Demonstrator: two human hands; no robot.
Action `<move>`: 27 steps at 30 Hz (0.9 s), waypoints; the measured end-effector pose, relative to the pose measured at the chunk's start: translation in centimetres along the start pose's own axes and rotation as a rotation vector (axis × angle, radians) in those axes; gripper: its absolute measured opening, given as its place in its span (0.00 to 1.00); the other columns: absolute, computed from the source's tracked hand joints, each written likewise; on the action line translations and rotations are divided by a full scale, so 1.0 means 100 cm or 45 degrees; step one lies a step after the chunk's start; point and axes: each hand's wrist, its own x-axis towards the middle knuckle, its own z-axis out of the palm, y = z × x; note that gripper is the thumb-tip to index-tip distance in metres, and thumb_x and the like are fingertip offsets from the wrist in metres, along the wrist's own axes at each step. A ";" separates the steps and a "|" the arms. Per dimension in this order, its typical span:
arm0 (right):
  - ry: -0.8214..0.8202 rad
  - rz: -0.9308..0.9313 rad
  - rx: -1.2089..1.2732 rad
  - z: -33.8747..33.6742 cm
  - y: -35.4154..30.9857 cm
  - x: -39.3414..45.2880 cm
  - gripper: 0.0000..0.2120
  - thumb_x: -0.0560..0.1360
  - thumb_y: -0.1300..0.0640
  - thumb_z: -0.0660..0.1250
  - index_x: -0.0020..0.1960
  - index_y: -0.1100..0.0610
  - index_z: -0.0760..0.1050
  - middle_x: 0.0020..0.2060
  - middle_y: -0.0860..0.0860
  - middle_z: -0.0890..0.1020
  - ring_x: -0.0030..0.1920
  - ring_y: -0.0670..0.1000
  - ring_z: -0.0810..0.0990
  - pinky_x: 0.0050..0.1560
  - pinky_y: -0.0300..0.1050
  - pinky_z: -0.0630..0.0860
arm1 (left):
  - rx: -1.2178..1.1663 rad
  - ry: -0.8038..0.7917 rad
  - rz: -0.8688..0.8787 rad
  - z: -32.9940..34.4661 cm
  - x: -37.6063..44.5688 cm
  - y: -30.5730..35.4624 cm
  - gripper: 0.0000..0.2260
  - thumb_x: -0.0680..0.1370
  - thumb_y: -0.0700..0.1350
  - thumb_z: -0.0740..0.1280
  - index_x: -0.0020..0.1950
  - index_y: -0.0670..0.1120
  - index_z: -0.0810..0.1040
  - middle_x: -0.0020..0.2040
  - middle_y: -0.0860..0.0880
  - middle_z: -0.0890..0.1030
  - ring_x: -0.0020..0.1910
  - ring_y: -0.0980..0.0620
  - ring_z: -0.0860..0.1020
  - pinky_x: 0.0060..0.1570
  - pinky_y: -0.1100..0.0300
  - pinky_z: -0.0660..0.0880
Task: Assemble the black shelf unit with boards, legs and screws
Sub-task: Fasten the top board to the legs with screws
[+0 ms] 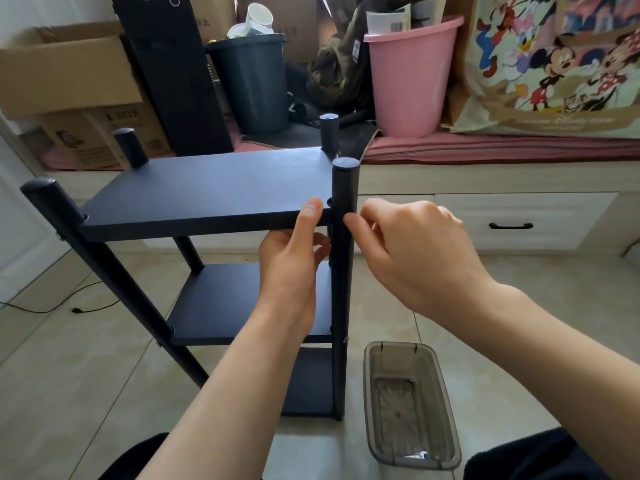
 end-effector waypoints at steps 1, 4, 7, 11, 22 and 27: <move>0.003 -0.003 0.019 0.000 0.001 0.000 0.15 0.81 0.46 0.57 0.41 0.53 0.71 0.30 0.47 0.76 0.33 0.58 0.73 0.41 0.49 0.68 | -0.005 -0.002 0.002 0.000 0.000 0.001 0.10 0.80 0.50 0.68 0.46 0.45 0.81 0.44 0.48 0.83 0.39 0.53 0.77 0.45 0.60 0.77; 0.014 -0.037 -0.011 0.001 0.001 0.000 0.11 0.81 0.47 0.57 0.43 0.52 0.68 0.29 0.47 0.74 0.32 0.58 0.70 0.40 0.49 0.65 | -0.008 0.012 0.001 0.001 0.000 0.001 0.10 0.81 0.50 0.68 0.47 0.44 0.82 0.43 0.49 0.82 0.38 0.54 0.76 0.44 0.60 0.76; -0.013 -0.038 0.006 0.001 0.003 0.000 0.16 0.83 0.46 0.51 0.40 0.51 0.66 0.27 0.46 0.70 0.30 0.57 0.68 0.42 0.51 0.70 | -0.005 0.016 -0.010 0.001 -0.001 0.002 0.10 0.80 0.50 0.68 0.42 0.47 0.82 0.40 0.51 0.82 0.37 0.55 0.76 0.44 0.61 0.77; 0.034 -0.052 0.008 0.003 0.005 0.002 0.12 0.82 0.45 0.55 0.46 0.52 0.68 0.32 0.49 0.78 0.32 0.58 0.71 0.40 0.49 0.66 | 0.005 0.018 -0.018 0.002 -0.001 0.003 0.09 0.80 0.50 0.69 0.46 0.45 0.82 0.42 0.50 0.81 0.37 0.55 0.76 0.44 0.61 0.77; -0.407 0.235 1.004 0.004 0.041 0.019 0.15 0.83 0.47 0.55 0.53 0.52 0.79 0.46 0.48 0.84 0.47 0.46 0.83 0.50 0.45 0.79 | 0.467 -0.117 -0.167 -0.018 -0.010 0.031 0.13 0.82 0.57 0.64 0.52 0.51 0.84 0.48 0.55 0.87 0.42 0.56 0.84 0.47 0.57 0.75; -0.526 0.219 1.191 0.010 0.045 0.018 0.12 0.83 0.51 0.59 0.57 0.51 0.80 0.53 0.48 0.84 0.54 0.46 0.83 0.55 0.47 0.81 | 1.397 -0.071 0.781 -0.033 -0.020 0.041 0.17 0.80 0.50 0.69 0.34 0.44 0.82 0.32 0.52 0.83 0.31 0.52 0.79 0.38 0.55 0.76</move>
